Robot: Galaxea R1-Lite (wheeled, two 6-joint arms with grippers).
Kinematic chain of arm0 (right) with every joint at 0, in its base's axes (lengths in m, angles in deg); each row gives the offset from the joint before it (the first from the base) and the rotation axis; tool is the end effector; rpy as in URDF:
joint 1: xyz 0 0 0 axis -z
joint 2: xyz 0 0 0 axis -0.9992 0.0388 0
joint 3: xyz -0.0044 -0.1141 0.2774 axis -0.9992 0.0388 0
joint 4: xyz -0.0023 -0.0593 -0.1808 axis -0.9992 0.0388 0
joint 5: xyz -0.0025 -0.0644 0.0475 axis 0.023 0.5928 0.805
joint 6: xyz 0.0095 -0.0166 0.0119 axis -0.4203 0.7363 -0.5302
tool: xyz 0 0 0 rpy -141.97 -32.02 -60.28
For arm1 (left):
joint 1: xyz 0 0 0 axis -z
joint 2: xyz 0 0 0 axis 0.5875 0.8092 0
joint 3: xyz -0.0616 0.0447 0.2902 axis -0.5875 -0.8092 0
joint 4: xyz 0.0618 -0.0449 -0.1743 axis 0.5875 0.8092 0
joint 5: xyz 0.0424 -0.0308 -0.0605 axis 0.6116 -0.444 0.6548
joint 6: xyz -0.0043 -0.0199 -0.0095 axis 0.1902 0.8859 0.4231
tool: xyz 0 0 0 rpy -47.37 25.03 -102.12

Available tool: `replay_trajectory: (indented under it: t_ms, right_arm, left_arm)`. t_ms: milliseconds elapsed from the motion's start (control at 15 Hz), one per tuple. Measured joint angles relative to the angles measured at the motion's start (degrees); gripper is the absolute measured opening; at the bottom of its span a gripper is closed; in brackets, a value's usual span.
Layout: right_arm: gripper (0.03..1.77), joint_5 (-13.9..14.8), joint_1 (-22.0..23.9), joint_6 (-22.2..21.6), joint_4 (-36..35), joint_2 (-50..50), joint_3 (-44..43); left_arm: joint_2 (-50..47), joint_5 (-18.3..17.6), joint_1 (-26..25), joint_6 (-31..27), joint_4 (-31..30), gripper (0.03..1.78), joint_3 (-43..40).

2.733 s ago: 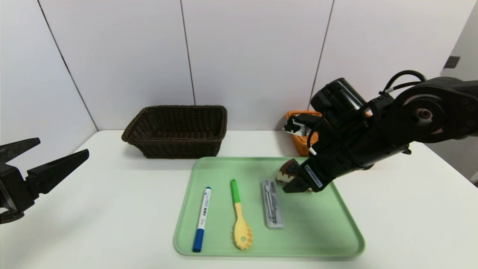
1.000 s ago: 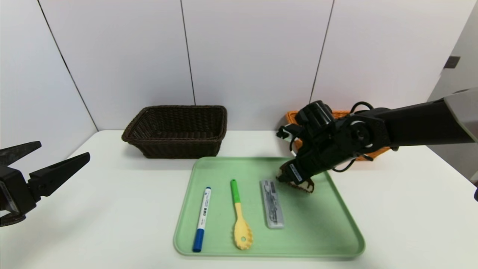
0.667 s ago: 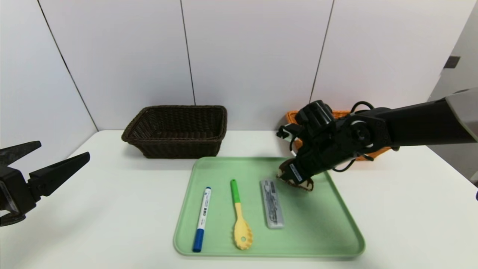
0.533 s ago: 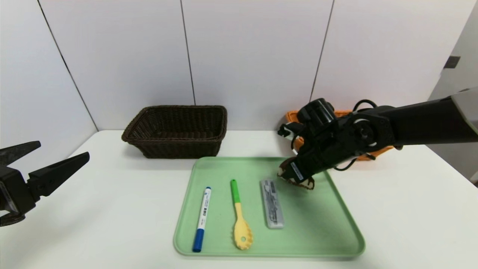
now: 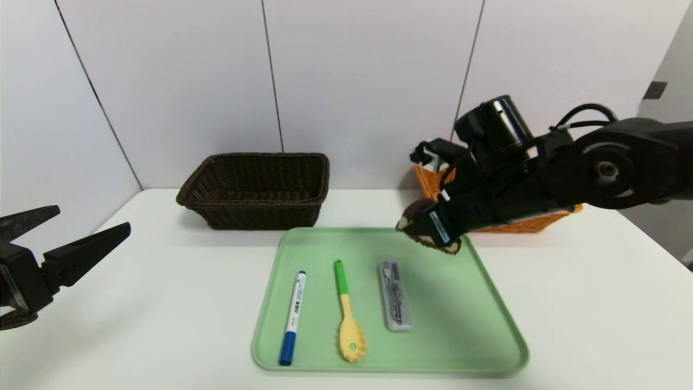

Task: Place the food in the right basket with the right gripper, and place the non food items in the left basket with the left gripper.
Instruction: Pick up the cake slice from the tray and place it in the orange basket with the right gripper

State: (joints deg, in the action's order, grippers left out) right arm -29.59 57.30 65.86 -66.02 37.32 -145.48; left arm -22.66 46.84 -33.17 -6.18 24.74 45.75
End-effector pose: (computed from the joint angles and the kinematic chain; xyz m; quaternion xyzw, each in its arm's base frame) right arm 0.2956 0.1752 0.2209 -0.1597 0.3262 0.2963 0.8833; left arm 0.1096 -0.0090 0.2357 0.0194 0.0450 -0.1048 0.9933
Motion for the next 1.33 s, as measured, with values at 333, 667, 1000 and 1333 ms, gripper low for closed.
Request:
replay_trajectory:
  t_ms: [333,667,1000,1333]
  right_arm:
    - [0.79,-0.48,3.44,-0.3,-1.85,-4.24,-5.83]
    - [0.79,-1.9,13.36,-0.37,-1.22,-1.68,-15.64]
    - [0.79,-2.99,19.65,-0.46,-1.24,2.62,-18.99]
    - [0.79,-2.38,23.2,-0.46,-1.55,5.99,-18.07]
  left_arm:
    - [-0.05,0.02,0.0,-0.05,0.0,1.69,-0.01]
    - [0.37,0.05,0.0,0.11,-1.12,1.69,0.27]
    - [5.6,0.26,0.02,0.3,-11.91,1.69,0.51]
    - [10.25,1.13,0.02,0.52,-15.96,1.69,0.84]
